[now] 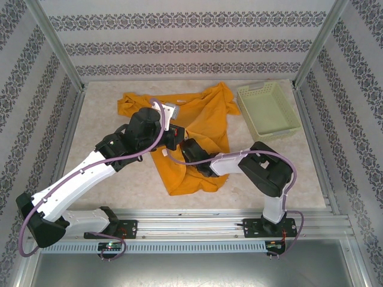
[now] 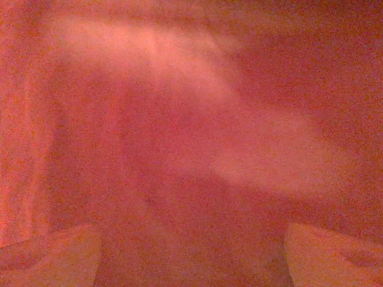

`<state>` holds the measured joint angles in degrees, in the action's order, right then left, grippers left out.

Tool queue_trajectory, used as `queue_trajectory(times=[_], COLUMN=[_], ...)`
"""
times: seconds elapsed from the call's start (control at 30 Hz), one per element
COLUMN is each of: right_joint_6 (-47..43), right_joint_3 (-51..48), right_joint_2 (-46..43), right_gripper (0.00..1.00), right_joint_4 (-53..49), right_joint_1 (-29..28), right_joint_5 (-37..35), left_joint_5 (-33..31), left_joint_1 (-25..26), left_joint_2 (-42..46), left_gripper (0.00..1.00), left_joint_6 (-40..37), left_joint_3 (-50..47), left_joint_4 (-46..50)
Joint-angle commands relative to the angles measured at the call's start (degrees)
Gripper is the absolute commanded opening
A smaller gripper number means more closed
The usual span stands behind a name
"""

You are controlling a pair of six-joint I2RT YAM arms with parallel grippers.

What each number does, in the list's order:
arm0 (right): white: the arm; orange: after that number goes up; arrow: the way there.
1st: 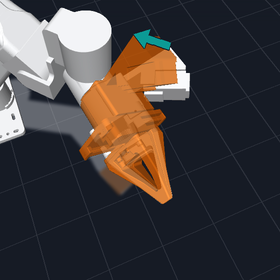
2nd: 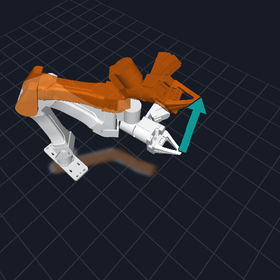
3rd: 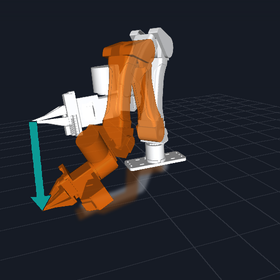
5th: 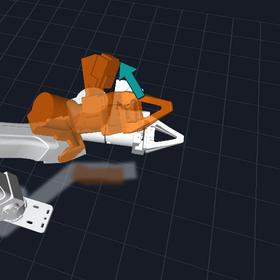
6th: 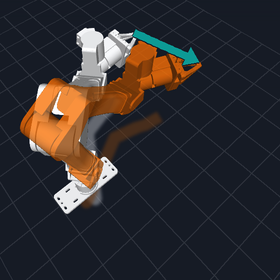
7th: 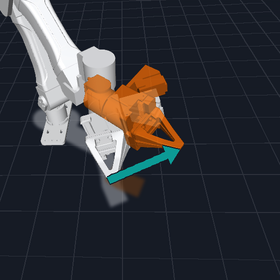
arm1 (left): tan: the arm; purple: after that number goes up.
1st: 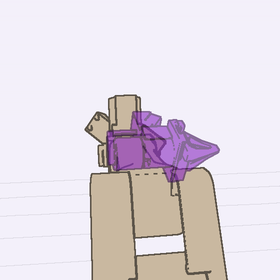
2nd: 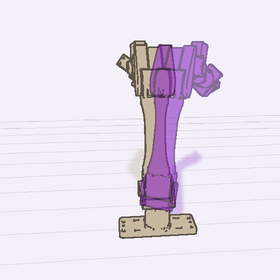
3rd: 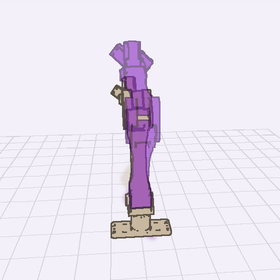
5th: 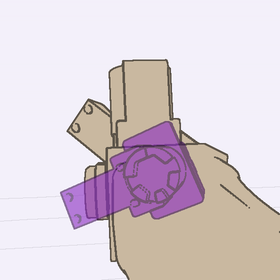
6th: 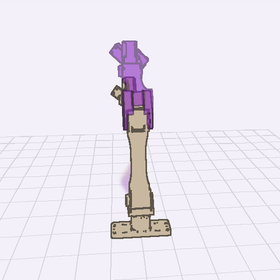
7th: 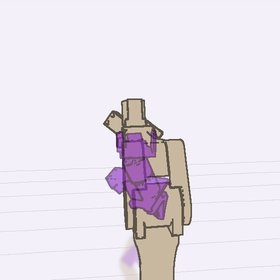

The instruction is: Fold the inside-out t-shirt

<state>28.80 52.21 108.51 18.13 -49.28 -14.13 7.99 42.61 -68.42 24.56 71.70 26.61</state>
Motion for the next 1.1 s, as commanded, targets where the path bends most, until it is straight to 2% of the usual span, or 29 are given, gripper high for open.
queue_trajectory(times=[0.0, 0.17, 0.37, 0.43, 0.47, 0.6, 0.97, 1.07], right_joint_6=[1.8, 4.6, 7.8, 9.8, 10.5, 11.9, 15.0, 14.2], right_joint_3=[3.8, 10.5, 21.2, 24.8, 26.2, 32.5, 50.2, 54.5], right_joint_2=[2.7, 6.5, 10.8, 12.8, 13.7, 17.4, 26.2, 28.6], right_gripper=[0.8, 0.85, 0.87, 0.89, 0.94, 0.96, 0.89, 0.81], right_joint_4=[-2.2, -7.9, -20.7, -25.1, -26.7, -33.8, -52.0, -55.3], right_joint_1=[-0.1, 1.0, 3.0, 4.1, 4.5, 5.8, 8.6, 8.8], right_joint_5=[-1.9, -5.2, -7.5, -7.0, -6.5, -5.6, -5.4, -4.9], left_joint_5=[1.9, 2.5, 2.2, 2.1, 2.2, 1.3, -2.1, -3.4], left_joint_1=[-0.8, -0.8, -0.8, -0.8, -0.8, -0.8, -0.9, -1.3], left_joint_2=[-0.2, -1.8, -3.5, -3.5, -3.5, -3.3, -4.4, -4.7], left_gripper=[0.0, 0.0, 0.0, 0.0, 0.0, 0.0, 0.0, 0.0], left_joint_6=[1.6, 2.5, 2.6, 2.9, 2.9, 2.8, 1.9, 2.0], left_joint_3=[2.6, 6.4, 9.4, 9.7, 9.9, 10.6, 13.4, 13.7], left_joint_4=[-1.9, -3.1, -3.3, -3.9, -4.2, -4.7, -4.3, -4.2])
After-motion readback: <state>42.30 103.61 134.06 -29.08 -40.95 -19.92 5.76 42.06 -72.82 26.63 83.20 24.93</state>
